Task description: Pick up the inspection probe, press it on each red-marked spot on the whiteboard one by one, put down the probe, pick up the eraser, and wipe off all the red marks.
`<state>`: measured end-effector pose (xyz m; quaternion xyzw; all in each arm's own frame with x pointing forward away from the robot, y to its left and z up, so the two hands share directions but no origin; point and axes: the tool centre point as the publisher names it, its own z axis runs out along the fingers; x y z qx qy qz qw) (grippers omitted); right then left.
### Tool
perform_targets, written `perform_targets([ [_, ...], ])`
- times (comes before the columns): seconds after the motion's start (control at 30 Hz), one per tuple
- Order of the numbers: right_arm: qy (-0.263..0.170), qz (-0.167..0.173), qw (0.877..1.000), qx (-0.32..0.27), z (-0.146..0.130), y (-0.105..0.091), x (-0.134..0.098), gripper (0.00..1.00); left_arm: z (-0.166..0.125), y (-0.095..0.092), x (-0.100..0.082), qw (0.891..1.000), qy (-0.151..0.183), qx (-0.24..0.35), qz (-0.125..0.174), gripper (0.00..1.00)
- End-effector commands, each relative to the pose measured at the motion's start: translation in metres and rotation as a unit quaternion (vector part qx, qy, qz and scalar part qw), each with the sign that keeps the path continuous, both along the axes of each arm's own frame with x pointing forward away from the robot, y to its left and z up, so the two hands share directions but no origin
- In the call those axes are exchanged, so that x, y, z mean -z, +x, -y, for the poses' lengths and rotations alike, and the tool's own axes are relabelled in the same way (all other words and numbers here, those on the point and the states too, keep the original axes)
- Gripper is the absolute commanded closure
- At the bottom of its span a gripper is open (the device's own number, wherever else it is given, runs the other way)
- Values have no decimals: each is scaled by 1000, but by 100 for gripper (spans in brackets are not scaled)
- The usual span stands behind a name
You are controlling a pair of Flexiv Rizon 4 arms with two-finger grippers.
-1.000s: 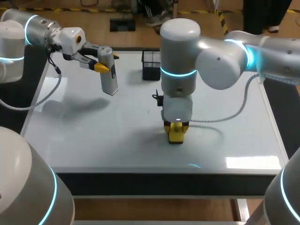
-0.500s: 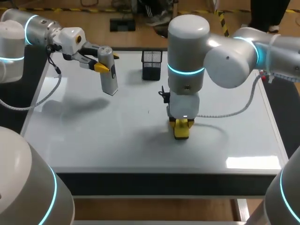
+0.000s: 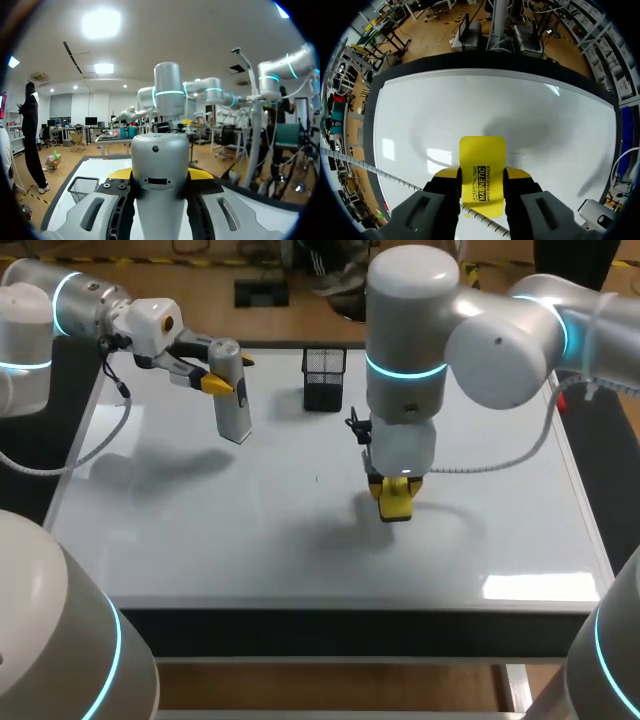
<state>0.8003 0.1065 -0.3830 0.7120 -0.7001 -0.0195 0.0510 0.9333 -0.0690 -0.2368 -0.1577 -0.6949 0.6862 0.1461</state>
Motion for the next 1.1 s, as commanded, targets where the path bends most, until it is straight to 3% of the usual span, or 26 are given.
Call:
perform_targets([
  [0.03,0,2,1000,-1,3,-1,-2,100,-1,0,-2,1000,2,1,0,100],
  [0.53,3,3,1000,-2,4,4,-2,100,-1,0,-2,1000,2,1,0,100],
  [1.1,9,19,1000,-19,43,106,0,100,-1,0,-2,1000,2,1,0,100],
])
